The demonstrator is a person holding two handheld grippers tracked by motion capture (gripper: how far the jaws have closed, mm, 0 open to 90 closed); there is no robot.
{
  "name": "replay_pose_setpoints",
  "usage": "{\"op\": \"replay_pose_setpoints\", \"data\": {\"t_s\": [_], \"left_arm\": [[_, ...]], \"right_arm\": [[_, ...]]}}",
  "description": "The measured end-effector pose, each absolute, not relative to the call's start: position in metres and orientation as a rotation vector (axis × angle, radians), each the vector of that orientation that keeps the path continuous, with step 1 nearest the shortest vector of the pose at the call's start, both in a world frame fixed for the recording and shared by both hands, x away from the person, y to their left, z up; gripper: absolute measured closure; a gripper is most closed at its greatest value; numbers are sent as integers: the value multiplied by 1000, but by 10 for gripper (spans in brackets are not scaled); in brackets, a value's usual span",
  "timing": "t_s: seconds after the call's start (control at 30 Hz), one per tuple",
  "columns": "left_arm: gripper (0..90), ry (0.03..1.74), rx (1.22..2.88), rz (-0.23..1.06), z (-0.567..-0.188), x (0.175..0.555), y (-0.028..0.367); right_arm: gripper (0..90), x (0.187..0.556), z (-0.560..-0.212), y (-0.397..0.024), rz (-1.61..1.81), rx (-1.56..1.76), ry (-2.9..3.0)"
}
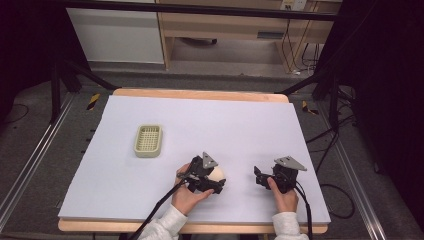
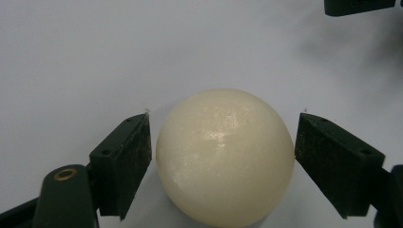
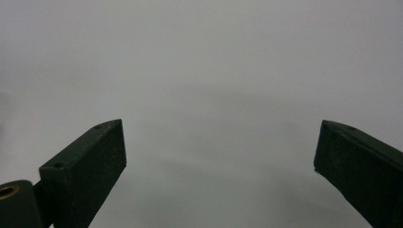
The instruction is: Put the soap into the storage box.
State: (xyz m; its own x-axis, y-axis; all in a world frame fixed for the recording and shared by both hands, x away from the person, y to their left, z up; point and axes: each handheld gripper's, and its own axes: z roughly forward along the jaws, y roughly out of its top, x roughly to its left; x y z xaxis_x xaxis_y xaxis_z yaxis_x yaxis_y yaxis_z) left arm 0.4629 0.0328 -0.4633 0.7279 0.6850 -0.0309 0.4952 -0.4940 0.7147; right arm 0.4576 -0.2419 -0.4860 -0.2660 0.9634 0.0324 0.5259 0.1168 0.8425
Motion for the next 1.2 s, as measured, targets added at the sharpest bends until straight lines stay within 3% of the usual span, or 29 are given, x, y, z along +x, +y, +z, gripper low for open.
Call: {"op": "replay_pose_setpoints", "data": {"t_s": [1.2], "left_arm": [[241,915,2229,321,-472,467,28]], "right_arm": [[38,458,-486,-242,1048,1442,1862]]}}
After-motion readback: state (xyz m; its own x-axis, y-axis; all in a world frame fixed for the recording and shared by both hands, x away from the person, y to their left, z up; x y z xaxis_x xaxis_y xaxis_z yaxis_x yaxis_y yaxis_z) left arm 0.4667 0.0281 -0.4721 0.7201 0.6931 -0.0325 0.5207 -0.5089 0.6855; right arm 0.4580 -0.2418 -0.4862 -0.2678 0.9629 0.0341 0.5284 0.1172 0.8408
